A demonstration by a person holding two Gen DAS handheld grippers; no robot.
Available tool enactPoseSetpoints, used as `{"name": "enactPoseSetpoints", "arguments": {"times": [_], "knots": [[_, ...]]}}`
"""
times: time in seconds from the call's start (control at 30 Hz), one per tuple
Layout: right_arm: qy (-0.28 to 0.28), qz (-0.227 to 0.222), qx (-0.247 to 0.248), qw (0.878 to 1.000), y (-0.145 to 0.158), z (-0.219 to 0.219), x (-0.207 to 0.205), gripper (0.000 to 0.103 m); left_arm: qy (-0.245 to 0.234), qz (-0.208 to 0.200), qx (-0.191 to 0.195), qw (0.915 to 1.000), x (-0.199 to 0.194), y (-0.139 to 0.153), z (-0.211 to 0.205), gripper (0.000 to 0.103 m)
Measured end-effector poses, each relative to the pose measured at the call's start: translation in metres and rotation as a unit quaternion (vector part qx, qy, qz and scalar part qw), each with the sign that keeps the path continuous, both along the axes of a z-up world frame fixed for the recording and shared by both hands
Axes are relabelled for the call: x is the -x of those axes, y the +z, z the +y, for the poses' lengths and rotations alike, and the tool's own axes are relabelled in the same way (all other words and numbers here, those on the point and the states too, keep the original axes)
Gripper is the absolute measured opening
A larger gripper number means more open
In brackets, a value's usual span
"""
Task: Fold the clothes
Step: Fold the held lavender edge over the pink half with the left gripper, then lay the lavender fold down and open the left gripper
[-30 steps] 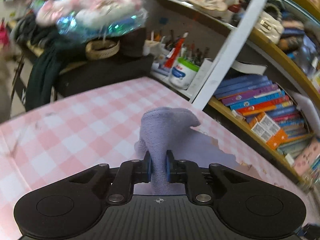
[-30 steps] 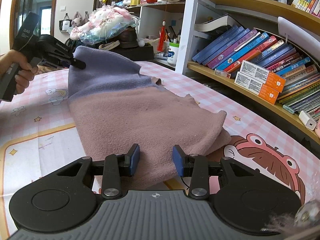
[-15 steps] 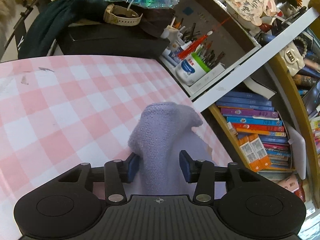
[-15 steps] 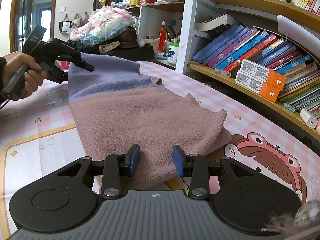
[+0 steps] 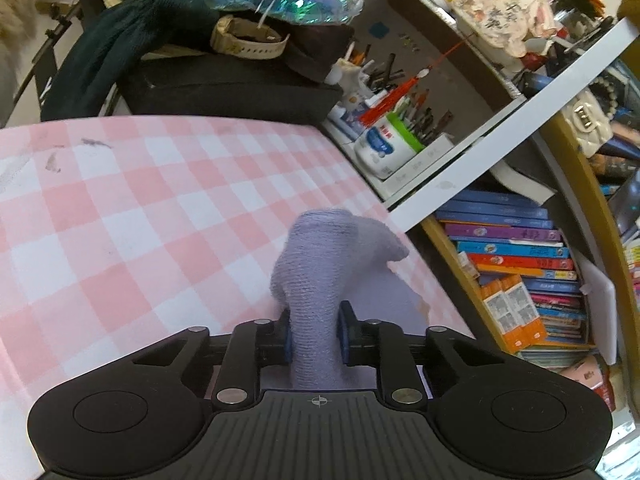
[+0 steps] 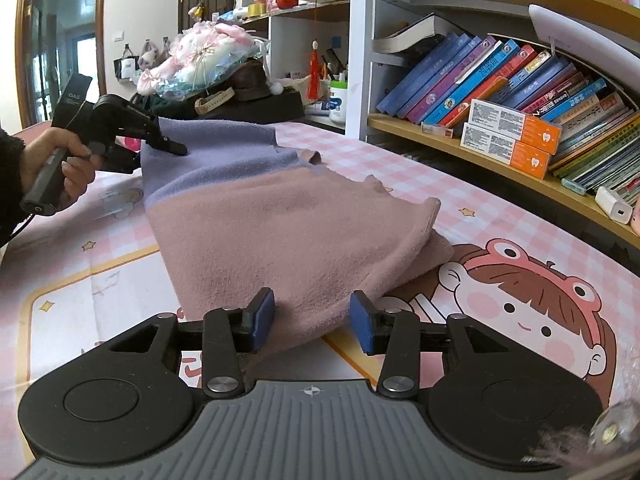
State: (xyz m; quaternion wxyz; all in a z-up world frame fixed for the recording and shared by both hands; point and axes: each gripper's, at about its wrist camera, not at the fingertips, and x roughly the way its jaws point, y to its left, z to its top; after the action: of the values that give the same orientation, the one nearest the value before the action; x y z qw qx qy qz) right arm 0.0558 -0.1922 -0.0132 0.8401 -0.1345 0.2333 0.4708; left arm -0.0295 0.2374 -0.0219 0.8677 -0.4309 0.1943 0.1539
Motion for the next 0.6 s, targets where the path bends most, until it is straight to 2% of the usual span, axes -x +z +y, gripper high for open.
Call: {"name": "enactPoseSetpoints", "arguments": {"times": [0.27, 0.37, 0.5, 0.57, 0.6], "knots": [[-0.001, -0.002, 0.001, 1.000, 0.000, 0.000, 0.000, 0.041, -0.017, -0.038, -0.023, 0.9989, 0.003, 0.028, -0.017, 0.015], [-0.001, -0.001, 0.001, 1.000, -0.001, 0.000, -0.001, 0.041, -0.043, -0.058, -0.054, 0.9959, 0.001, 0.050, -0.035, 0.015], [-0.001, 0.001, 0.001, 1.000, 0.000, 0.000, -0.002, 0.041, -0.093, -0.101, -0.104, 0.9851, -0.002, 0.084, -0.072, 0.014], [-0.001, 0.002, 0.000, 1.000, 0.000, 0.000, -0.003, 0.041, -0.120, -0.122, -0.132, 0.9764, -0.004, 0.101, -0.099, 0.014], [-0.001, 0.002, 0.000, 1.000, 0.000, 0.000, -0.003, 0.041, -0.137, -0.133, -0.155, 0.9693, -0.004, 0.108, -0.118, 0.014]]}}
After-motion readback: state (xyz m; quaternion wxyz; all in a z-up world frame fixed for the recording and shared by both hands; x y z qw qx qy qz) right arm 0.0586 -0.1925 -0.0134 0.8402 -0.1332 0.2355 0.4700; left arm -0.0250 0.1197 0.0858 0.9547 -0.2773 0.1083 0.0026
